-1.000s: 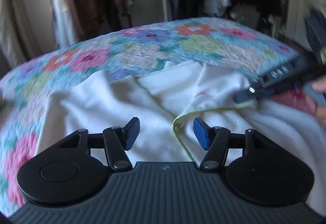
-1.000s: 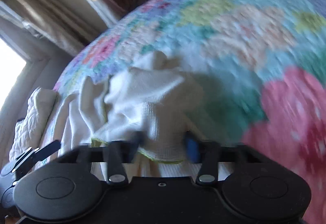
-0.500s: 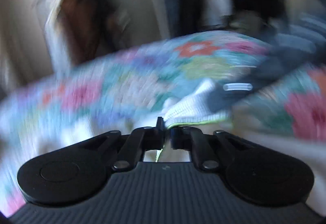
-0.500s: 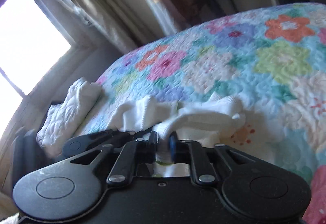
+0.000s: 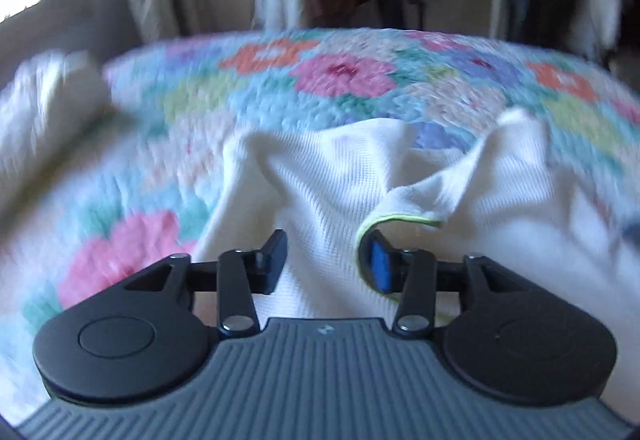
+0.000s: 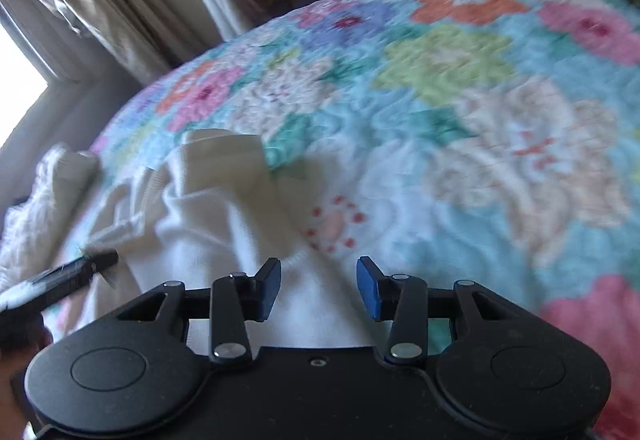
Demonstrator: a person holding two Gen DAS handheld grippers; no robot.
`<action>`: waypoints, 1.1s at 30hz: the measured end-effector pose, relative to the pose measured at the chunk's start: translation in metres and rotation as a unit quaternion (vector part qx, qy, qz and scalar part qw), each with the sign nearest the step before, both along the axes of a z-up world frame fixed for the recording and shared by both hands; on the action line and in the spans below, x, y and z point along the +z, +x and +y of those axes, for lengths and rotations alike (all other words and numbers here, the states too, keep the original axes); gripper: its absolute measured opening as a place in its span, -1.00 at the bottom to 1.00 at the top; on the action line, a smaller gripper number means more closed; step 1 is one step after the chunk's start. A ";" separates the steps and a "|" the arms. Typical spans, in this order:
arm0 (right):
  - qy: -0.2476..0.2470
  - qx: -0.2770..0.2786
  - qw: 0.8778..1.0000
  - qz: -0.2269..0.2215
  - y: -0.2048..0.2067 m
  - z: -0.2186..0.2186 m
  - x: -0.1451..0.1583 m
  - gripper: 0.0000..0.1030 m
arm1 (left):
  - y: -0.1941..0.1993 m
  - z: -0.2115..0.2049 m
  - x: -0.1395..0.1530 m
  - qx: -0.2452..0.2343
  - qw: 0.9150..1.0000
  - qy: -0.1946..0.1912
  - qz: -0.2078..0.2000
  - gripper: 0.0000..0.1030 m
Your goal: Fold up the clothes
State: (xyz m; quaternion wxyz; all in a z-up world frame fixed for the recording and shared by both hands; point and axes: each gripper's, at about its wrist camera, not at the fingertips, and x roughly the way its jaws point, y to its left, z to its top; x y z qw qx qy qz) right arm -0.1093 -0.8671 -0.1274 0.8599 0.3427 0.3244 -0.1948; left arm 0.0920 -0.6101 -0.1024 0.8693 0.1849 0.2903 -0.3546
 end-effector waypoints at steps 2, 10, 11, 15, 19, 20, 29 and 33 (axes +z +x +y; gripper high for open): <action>-0.002 0.008 1.000 0.007 0.021 0.005 -0.004 -0.06 | -0.009 0.005 0.004 -0.016 1.000 0.012 -0.005 0.04; -0.171 0.093 0.977 0.088 0.066 0.064 0.005 -0.88 | -0.015 0.028 -0.002 0.007 0.996 0.028 0.083 0.11; -0.193 0.076 0.975 0.082 0.058 0.066 0.015 -0.88 | -0.019 0.028 -0.005 0.002 0.997 0.038 0.070 0.11; -0.319 -0.012 0.947 0.042 0.014 0.089 0.076 -0.88 | -0.026 0.023 -0.014 0.018 0.997 0.070 0.031 0.15; -0.352 -0.060 0.931 0.078 -0.014 0.080 0.095 -0.88 | -0.034 0.023 -0.017 0.014 0.997 0.077 0.015 0.17; -0.345 -0.071 0.931 0.095 -0.018 0.071 0.091 -0.88 | -0.035 0.024 -0.016 0.011 0.997 0.079 0.014 0.19; -0.201 -0.108 0.969 0.097 -0.049 0.006 0.042 -0.21 | -0.026 0.034 -0.015 0.002 0.996 0.080 0.047 0.37; 0.012 -0.168 0.979 -0.115 -0.096 -0.029 0.039 0.29 | -0.020 0.036 -0.012 0.003 0.995 0.069 0.072 0.38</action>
